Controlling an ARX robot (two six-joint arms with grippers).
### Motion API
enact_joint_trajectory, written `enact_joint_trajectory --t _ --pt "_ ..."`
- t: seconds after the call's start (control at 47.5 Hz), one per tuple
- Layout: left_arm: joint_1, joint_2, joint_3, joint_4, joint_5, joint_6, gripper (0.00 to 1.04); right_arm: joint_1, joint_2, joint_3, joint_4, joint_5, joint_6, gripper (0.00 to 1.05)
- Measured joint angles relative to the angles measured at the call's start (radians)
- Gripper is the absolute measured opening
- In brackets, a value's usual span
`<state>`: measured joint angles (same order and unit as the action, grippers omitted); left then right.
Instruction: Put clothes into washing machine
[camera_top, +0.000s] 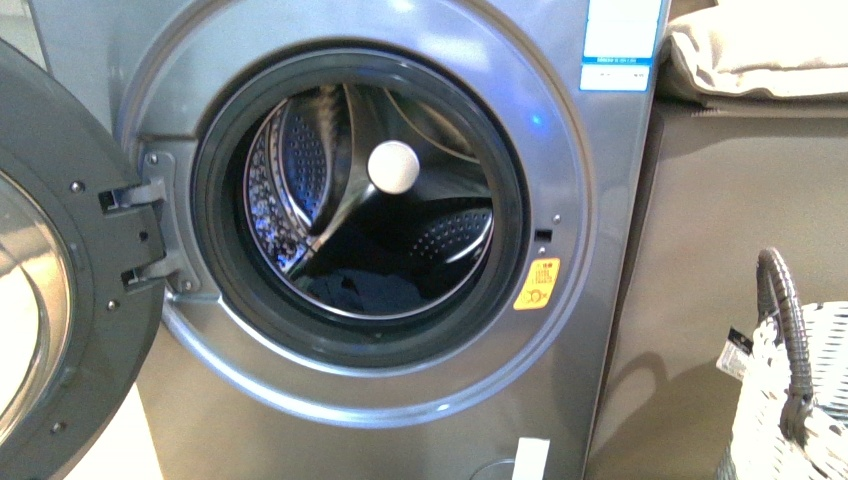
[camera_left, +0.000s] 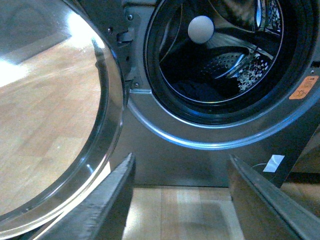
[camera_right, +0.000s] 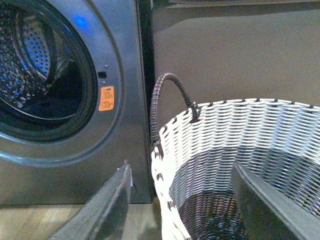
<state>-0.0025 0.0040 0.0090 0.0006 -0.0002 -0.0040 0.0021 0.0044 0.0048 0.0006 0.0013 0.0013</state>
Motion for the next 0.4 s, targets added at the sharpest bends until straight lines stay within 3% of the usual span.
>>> enact_joint_trajectory --t 0.189,0.231,0.4 --pt "0.000 0.000 0.000 0.000 0.000 0.000 0.96 0.000 0.000 0.000 0.000 0.000 0.000 0.98" --pt "0.000 0.000 0.000 0.000 0.000 0.001 1.00 0.000 0.000 0.000 0.000 0.000 0.001 0.99" --pt "0.000 0.000 0.000 0.000 0.000 0.000 0.98 0.000 0.000 0.000 0.000 0.000 0.001 0.97"
